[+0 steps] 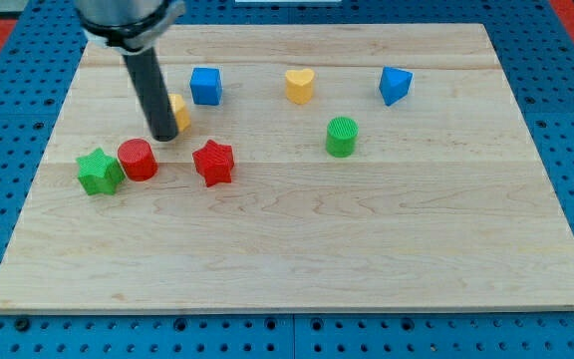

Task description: Move the yellow hexagon horizontally left of the blue cube

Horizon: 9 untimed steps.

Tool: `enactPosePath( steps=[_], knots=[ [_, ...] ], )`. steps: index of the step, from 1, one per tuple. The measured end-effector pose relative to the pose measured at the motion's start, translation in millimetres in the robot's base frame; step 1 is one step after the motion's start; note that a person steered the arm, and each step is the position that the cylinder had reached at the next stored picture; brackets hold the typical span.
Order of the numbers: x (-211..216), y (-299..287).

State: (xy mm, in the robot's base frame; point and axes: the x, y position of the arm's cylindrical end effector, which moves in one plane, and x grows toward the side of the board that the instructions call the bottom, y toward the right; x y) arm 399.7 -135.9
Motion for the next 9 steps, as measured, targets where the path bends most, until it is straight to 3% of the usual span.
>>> enactPosePath(
  steps=[1, 3, 5, 8, 9],
  knots=[
    [-8, 17],
    [-27, -67],
    [0, 7],
    [-65, -64],
    [-28, -2]
  ],
)
